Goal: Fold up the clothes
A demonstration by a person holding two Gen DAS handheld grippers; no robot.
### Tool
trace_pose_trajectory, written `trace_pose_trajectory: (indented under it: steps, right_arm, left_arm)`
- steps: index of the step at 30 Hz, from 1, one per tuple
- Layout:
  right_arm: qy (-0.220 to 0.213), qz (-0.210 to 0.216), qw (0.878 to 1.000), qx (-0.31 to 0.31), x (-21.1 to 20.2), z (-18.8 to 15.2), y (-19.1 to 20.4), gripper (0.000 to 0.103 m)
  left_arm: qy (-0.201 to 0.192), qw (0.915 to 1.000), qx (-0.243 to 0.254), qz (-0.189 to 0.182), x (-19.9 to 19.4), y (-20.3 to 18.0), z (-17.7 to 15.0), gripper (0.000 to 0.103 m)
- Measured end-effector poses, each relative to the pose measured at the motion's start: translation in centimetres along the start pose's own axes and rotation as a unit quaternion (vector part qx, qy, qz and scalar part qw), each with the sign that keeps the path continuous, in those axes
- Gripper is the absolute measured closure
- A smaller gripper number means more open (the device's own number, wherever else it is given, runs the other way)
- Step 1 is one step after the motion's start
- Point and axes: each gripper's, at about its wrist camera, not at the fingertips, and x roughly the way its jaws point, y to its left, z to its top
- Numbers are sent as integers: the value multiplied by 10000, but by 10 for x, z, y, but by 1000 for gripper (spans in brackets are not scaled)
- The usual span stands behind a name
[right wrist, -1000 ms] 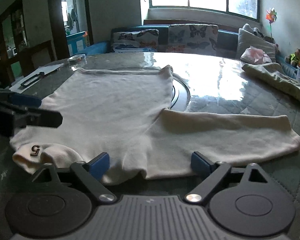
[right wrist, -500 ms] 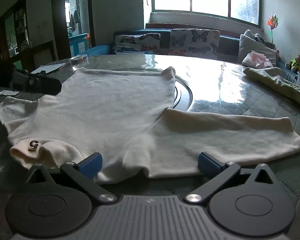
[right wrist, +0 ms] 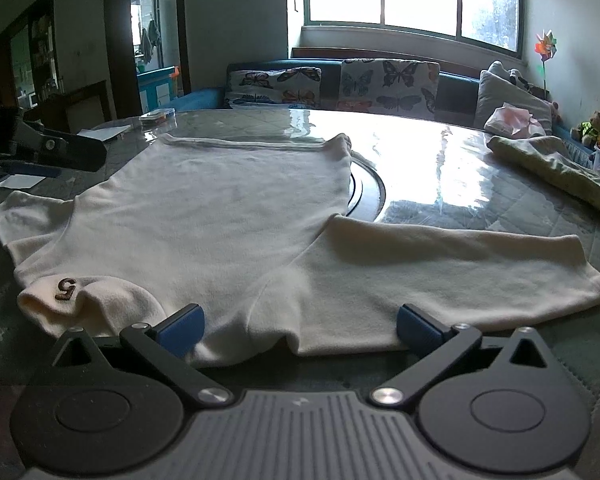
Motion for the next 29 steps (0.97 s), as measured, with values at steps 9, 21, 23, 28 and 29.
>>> trace_pose_trajectory:
  steps: [9,21,23,28,29]
  right_arm:
    - [-99,-44,9999,134,-8,2,-3,0]
    - [-445,-278,9981,331,-48,7,-16,0]
    - [-464,-305,9978,353,-52,7,-17,0]
    - [-476,-385,9972,420,-54,5,-19,0]
    - [-483,-406,9971,425,-53,4,-20,0]
  left_arm:
    - [74,9999,-16,114,-6,-1,-6,0]
    - [228,9997,-22,96,-3,-9,-9,0]
    - [227,9997,-23,62,-4,-11,-8,0]
    - [230,9997,-45,65,-4,-13,-8,0]
    - [228,9997,-34,82,-4,-14,-9,0]
